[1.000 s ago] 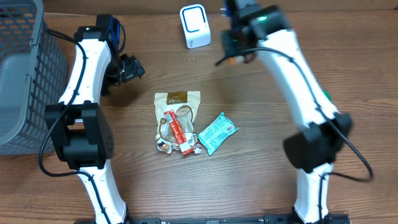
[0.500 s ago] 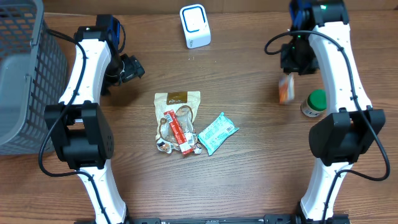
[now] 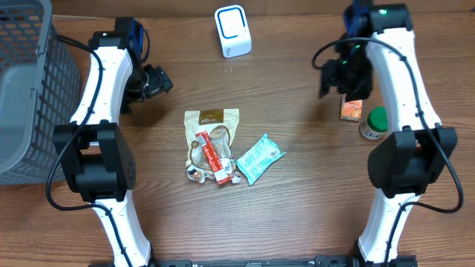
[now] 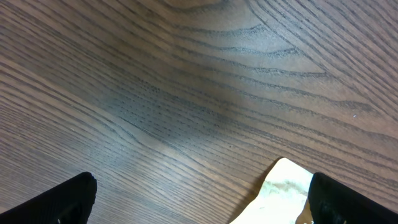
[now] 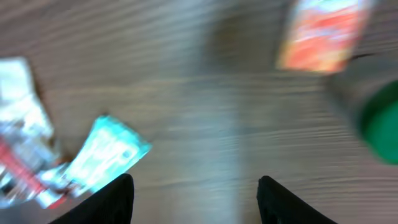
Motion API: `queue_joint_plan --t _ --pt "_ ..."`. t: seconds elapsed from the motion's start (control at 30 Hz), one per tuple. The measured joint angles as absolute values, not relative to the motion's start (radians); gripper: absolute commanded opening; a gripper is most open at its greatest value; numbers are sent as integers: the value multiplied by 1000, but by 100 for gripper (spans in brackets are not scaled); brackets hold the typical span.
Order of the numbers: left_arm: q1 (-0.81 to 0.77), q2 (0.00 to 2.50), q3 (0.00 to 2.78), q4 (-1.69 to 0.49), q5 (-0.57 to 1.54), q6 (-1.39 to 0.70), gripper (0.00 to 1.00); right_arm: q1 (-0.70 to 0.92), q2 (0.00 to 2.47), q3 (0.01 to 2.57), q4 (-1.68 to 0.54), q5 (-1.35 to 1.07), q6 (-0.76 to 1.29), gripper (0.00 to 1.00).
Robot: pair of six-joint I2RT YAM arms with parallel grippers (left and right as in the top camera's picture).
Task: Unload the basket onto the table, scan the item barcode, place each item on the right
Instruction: 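Carry the Kleenex pack right and release it beside the jar, then move the right gripper to the mint-green wipes pack and grasp it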
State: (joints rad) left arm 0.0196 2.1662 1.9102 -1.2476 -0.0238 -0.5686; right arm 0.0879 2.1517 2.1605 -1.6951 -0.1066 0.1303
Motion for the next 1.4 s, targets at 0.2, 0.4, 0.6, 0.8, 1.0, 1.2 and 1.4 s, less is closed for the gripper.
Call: queue_joint_plan --t 0.2,0.4,0.6,0.8,1.0,1.2,1.4 --pt "20 2166 1910 -1248 -24 -569 100 212 2152 2070 -1692 -215 129 49" --pt "20 2166 1910 -1248 -24 -569 100 334 2147 2022 -1652 -259 150 49" --pt "20 2166 1910 -1248 -24 -569 100 402 2011 2017 -1665 -157 283 50" --pt "20 2166 1910 -1248 -24 -569 100 451 1815 2017 -1681 -60 389 49" --pt "20 2166 1910 -1248 -24 -569 100 452 1797 1979 -1674 -36 521 42" --pt "20 2166 1910 -1247 -24 -569 100 463 1801 1721 -1538 -101 685 41" --pt "20 2166 1910 -1248 -24 -569 100 535 1811 1413 -1256 -249 778 38"
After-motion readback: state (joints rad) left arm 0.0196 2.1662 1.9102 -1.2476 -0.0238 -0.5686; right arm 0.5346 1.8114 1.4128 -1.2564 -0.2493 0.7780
